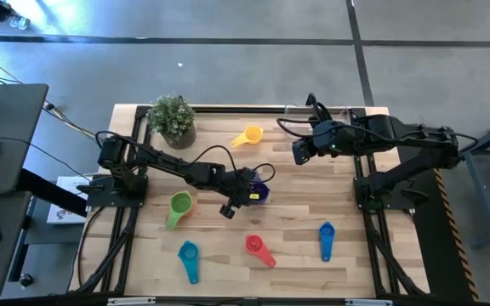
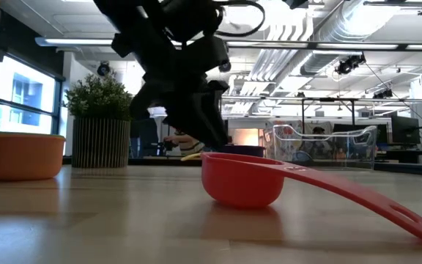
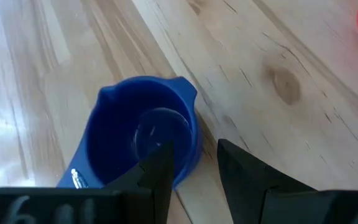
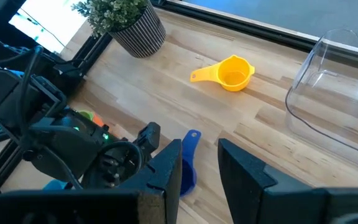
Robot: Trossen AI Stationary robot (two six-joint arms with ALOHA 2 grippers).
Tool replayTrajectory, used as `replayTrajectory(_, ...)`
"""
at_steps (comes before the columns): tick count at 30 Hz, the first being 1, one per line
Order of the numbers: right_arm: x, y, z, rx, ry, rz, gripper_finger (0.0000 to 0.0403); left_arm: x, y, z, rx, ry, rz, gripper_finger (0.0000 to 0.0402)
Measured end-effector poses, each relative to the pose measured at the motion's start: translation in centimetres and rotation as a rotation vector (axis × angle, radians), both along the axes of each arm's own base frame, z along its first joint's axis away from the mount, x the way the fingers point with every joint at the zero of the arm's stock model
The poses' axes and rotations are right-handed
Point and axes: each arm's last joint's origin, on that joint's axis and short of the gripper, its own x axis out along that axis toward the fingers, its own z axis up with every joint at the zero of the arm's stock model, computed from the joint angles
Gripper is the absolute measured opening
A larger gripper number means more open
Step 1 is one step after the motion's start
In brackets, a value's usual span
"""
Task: Nest measuring cups in basket
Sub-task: Stack the violet measuring cup on top of the green measuring cup
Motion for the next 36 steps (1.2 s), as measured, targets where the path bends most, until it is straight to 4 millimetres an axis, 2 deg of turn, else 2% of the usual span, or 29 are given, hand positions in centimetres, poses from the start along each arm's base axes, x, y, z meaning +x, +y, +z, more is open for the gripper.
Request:
replayTrajectory(12, 0.0, 0.0, 0.0, 0.001, 0.0, -0.001, 0.0097, 0.2, 0.6, -0.6, 0.005, 0.009, 0.028, 0.0111)
replayTrajectory(23, 0.0, 0.0, 0.0, 0.002, -0.002, -0.002, 0.0097, 0.4, 1.7, -1.0, -0.011, 0.019, 0.049, 0.0048)
replayTrajectory(29, 0.0, 0.0, 0.0, 0.005, -0.004, -0.006, 0.0097, 0.7, 1.4, -2.9, -0.001, 0.064, 0.053, 0.0027)
replayTrajectory(36, 0.0, 0.0, 0.0, 0.006, -0.004, -0.006, 0.0097, 0.6, 0.5, -2.6, 0.083, 0.055, 0.081, 0.0021)
